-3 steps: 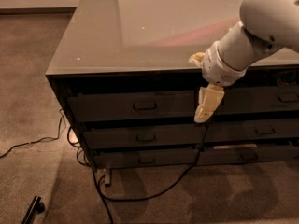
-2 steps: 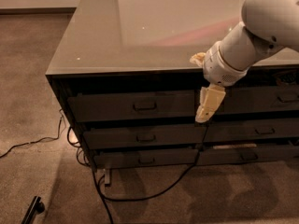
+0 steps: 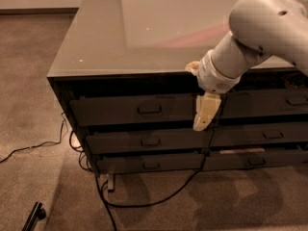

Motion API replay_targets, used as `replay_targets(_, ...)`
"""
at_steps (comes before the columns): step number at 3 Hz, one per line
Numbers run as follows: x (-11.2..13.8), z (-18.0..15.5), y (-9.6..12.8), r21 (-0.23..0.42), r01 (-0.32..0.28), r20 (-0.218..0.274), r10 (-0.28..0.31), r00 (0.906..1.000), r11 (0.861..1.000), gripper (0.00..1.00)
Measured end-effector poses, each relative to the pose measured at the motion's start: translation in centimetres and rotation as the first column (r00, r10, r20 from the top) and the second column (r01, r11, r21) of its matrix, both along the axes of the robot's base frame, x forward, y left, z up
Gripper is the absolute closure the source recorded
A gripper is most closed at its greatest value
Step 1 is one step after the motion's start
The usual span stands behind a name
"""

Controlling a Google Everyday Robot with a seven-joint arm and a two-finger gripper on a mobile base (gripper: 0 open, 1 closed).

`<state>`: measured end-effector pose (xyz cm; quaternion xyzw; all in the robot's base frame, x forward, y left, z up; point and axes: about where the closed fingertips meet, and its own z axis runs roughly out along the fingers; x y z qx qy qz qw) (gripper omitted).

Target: Open top drawer

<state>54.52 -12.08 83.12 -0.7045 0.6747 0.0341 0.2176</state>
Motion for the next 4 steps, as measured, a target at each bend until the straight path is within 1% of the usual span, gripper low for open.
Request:
replay_targets(1,-0.3,-2.8,1.1,-0.005,-0.023,-0.042,0.023,0.9989,1.000,0.00)
replay_targets(2,-0.4,-5.7,2.1,0.009,-0.043,-0.085,0.043,0.9955,0.999,0.00)
replay_targets(3,0.8,-9.1,3.7,0.036,-0.053,-0.175,0.058,0.9828,0.998,0.00)
replay_targets(4,0.8,-9.1,3.7,0.036,-0.053,-0.176,0.058,0.9827,0.998,0.00)
